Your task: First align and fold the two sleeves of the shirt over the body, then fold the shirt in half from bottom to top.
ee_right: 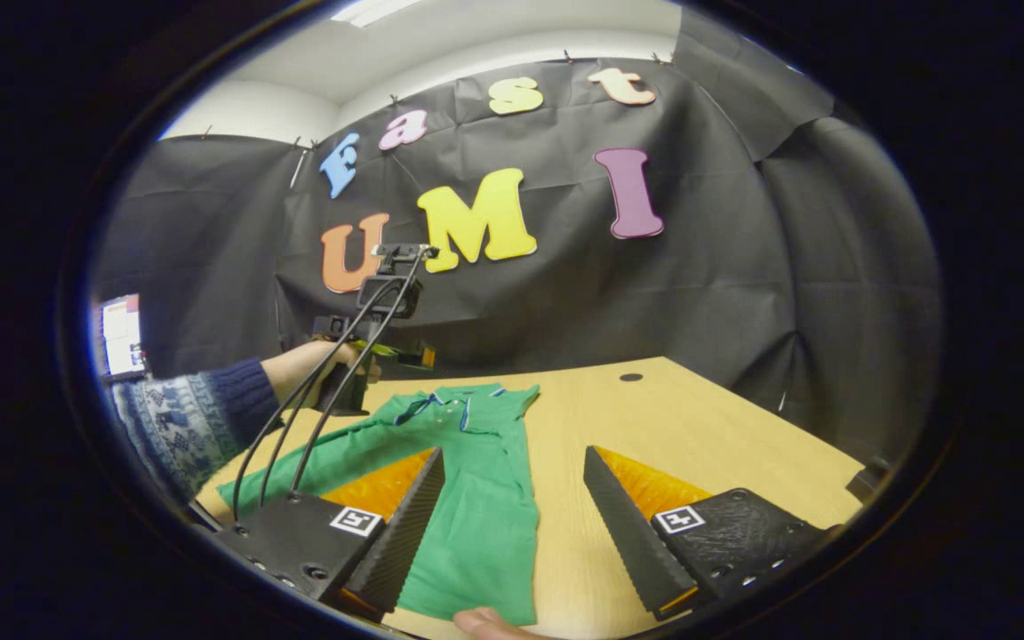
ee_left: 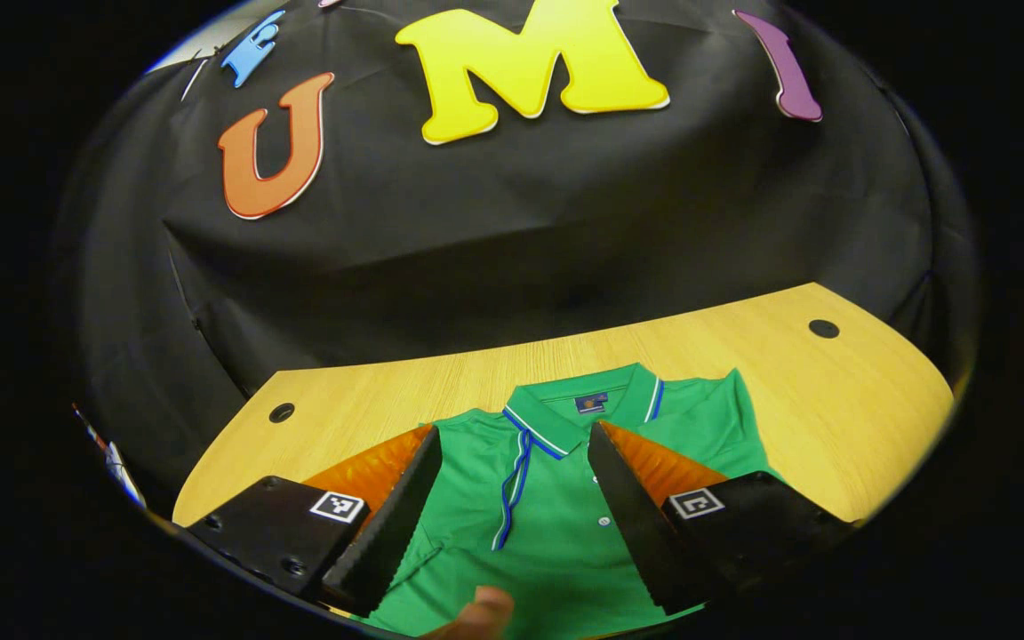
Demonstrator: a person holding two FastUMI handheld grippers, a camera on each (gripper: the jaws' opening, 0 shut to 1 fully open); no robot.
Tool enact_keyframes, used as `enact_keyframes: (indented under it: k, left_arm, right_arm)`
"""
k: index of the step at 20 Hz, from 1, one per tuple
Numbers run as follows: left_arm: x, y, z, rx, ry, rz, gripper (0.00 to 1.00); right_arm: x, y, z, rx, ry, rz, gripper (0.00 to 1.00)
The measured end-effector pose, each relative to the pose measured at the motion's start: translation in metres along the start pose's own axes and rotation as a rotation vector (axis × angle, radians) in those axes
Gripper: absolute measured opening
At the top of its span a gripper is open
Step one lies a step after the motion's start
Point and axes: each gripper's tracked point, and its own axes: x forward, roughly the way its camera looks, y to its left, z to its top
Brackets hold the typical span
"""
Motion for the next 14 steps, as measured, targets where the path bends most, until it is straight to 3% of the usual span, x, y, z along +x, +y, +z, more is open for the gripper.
enact_keyframes:
  k: [9, 10, 11, 12, 14]
  left_arm:
    - [-0.139, 0.052, -0.019, -0.078, -0.152, -0.014, 1.00]
    - [-0.155, 0.059, -0.025, -0.085, -0.165, -0.008, 1.00]
    - [-0.167, 0.066, -0.037, -0.098, -0.172, -0.002, 1.00]
    - [-0.179, 0.071, -0.045, -0.106, -0.181, -0.005, 1.00]
    - [-0.209, 0.094, -0.071, -0.094, -0.199, 0.036, 1.00]
  right_arm:
    - [-0.032, 0.010, 0.003, -0.037, -0.026, -0.023, 0.95]
    - [-0.033, 0.012, -0.001, -0.040, -0.021, -0.021, 0.99]
    - [-0.034, 0.014, -0.004, -0.045, -0.016, -0.023, 0.92]
    - [-0.037, 0.016, -0.006, -0.056, -0.008, -0.025, 0.99]
    - [-0.041, 0.019, -0.013, -0.081, 0.004, -0.032, 0.95]
